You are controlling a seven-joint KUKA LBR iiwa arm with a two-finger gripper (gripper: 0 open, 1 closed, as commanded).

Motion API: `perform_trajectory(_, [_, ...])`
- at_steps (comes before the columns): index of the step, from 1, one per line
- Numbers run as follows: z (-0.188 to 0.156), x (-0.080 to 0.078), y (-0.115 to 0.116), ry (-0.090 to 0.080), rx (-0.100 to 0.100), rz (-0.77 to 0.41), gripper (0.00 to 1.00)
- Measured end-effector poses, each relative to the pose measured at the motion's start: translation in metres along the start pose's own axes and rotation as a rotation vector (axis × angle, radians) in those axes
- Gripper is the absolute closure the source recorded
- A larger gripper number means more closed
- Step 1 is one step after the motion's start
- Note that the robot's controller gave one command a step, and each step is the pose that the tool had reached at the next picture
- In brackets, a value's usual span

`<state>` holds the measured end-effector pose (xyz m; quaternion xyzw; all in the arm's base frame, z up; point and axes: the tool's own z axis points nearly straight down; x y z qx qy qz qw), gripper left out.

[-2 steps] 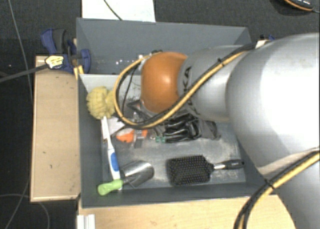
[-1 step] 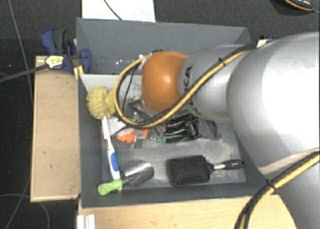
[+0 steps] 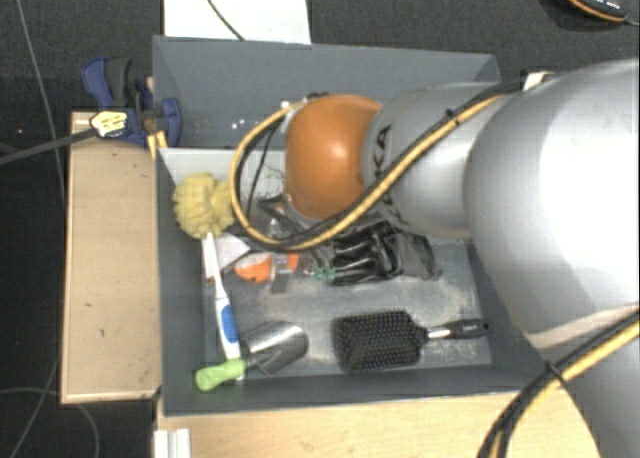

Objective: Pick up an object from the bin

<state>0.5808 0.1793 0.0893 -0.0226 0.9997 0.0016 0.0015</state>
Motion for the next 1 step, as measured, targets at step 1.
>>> perform_trajectory(1, [-0.0126,-0.002,0.0005,-0.007,-0.001,0.0,1.0])
